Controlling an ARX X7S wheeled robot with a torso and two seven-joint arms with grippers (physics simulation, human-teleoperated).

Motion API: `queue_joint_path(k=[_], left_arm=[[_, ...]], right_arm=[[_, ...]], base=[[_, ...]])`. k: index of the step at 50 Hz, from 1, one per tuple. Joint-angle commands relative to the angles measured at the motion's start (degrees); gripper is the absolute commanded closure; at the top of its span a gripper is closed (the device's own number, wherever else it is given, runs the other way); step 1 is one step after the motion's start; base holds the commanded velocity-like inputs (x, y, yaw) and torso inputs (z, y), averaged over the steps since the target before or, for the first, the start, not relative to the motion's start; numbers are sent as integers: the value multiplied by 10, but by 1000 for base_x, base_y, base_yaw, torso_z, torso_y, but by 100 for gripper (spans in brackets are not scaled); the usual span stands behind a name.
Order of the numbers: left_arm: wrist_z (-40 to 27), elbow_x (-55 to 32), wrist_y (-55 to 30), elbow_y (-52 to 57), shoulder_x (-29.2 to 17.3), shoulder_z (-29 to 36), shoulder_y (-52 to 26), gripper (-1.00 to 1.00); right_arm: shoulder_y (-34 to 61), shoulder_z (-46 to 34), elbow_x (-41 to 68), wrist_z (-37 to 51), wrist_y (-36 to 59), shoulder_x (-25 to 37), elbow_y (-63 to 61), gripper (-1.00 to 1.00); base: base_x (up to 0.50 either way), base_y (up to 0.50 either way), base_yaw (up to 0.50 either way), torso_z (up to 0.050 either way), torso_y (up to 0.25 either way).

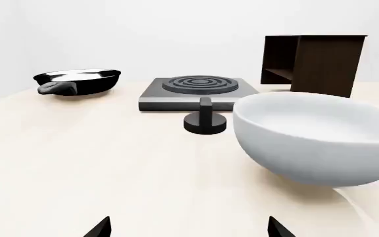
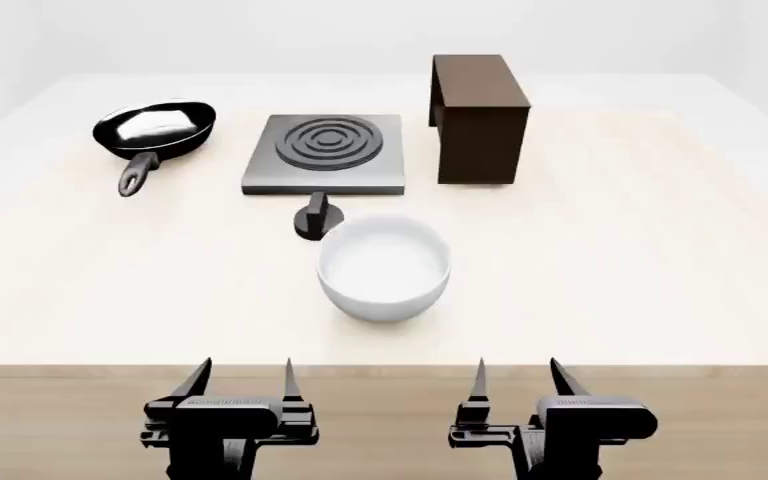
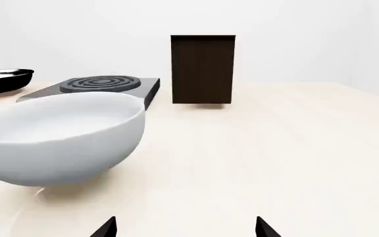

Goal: Turn on the stove.

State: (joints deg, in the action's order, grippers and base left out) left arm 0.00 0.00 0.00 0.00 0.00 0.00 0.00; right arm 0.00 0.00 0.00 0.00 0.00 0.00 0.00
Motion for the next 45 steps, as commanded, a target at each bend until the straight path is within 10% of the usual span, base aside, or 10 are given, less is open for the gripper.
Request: queue_joint_path(k=[1,45], left_arm=[[-6,-6,0,0,-6,6,0,-100],[-42,-17,-29,7,-23,27,-3,-100]], right_arm=[[0,-7,6,7,1,6,0,-100],[-5,-22,40,13,25,22,-20,-100]], base=[[0,0,0,0,0],[0,0,0,0,0]])
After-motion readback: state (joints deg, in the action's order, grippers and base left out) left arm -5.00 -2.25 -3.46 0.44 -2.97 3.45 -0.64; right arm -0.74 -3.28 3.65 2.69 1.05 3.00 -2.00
